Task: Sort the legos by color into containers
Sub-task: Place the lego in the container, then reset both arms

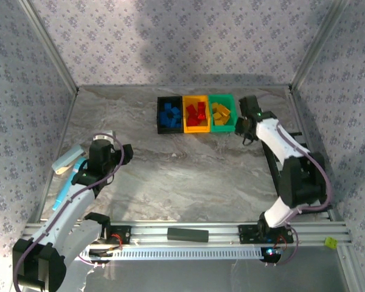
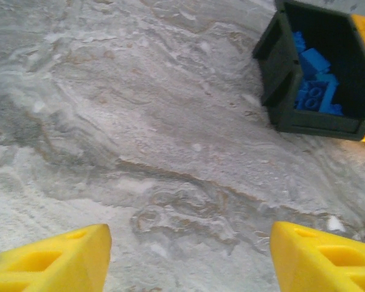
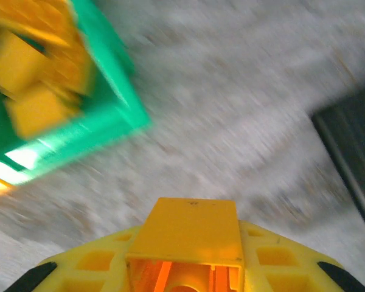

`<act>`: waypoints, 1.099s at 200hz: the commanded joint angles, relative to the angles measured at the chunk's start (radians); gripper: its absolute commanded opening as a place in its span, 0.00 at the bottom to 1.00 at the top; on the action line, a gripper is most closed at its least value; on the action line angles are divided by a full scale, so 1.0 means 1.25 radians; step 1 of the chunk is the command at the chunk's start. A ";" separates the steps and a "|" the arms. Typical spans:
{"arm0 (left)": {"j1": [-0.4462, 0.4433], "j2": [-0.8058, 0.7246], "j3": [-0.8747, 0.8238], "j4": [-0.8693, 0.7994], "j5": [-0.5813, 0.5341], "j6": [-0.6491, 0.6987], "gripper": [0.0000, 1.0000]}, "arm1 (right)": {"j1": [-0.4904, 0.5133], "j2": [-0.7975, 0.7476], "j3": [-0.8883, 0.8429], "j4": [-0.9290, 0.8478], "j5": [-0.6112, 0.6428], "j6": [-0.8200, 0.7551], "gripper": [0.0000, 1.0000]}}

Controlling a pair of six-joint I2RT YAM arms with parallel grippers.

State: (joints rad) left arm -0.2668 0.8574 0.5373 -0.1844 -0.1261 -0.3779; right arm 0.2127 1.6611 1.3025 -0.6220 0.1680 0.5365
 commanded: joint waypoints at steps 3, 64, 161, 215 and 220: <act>0.015 -0.007 -0.006 -0.026 -0.101 0.006 0.77 | 0.010 0.137 0.139 0.010 -0.053 -0.048 0.31; 0.090 -0.021 -0.043 0.005 -0.182 0.045 0.89 | 0.032 0.369 0.446 -0.046 -0.036 -0.144 0.62; 0.216 0.029 -0.241 0.491 -0.087 0.203 1.00 | -0.024 -0.342 -0.399 0.508 0.079 -0.382 0.70; 0.237 0.297 -0.196 0.704 -0.011 0.217 1.00 | -0.183 -0.520 -0.769 0.839 -0.020 -0.509 1.00; 0.236 0.325 -0.188 0.725 -0.005 0.219 1.00 | -0.208 -0.519 -0.781 0.846 -0.053 -0.496 1.00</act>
State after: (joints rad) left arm 0.0227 1.1408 0.2432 0.5179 -0.2089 -0.1246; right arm 0.0658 1.0340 0.3805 0.2596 0.2077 -0.0498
